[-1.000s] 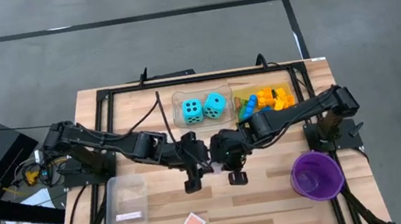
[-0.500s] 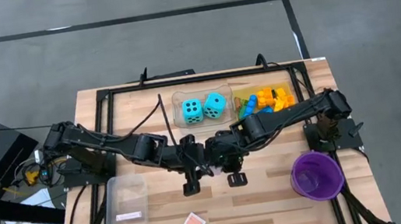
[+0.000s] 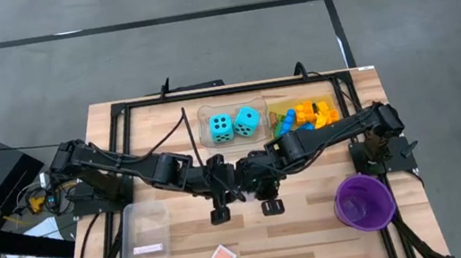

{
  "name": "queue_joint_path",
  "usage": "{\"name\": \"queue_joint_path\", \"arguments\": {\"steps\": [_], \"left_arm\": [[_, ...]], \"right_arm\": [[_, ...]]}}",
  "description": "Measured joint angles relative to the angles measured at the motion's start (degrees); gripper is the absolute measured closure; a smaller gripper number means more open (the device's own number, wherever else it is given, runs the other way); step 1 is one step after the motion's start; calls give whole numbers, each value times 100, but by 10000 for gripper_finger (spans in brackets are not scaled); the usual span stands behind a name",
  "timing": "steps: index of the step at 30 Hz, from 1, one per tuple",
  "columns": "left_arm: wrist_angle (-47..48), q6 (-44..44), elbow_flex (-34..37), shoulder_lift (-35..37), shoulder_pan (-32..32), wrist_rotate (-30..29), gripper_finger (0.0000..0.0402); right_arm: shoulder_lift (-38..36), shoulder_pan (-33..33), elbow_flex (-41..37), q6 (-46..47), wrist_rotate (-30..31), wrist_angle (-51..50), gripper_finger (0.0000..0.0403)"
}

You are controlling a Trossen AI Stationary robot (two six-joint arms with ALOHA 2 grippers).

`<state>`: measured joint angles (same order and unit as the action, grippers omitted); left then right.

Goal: Pick & Place Toys
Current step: Put the pink deck of cards into the white transparent bin

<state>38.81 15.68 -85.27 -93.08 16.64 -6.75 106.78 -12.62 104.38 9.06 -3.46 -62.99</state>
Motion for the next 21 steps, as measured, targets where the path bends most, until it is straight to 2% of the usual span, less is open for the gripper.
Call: {"name": "queue_joint_path", "arguments": {"steps": [5, 11, 15, 18, 21], "left_arm": [[106, 56, -7, 10, 0, 125, 343], [1051, 296, -7, 221, 5, 194, 344], [1210, 385, 19, 481, 102, 106, 344], [910, 609, 393, 713, 217, -163, 344], [293, 885, 1142, 1019, 406, -665, 344]], "right_arm": [[-2, -4, 0, 183, -90, 41, 251], [-44, 7, 0, 331, -60, 23, 172], [-84, 0, 13, 389, 14, 16, 135], [-111, -4, 11, 483, 49, -27, 123], [-109, -30, 4, 606, 55, -101, 120]]}}
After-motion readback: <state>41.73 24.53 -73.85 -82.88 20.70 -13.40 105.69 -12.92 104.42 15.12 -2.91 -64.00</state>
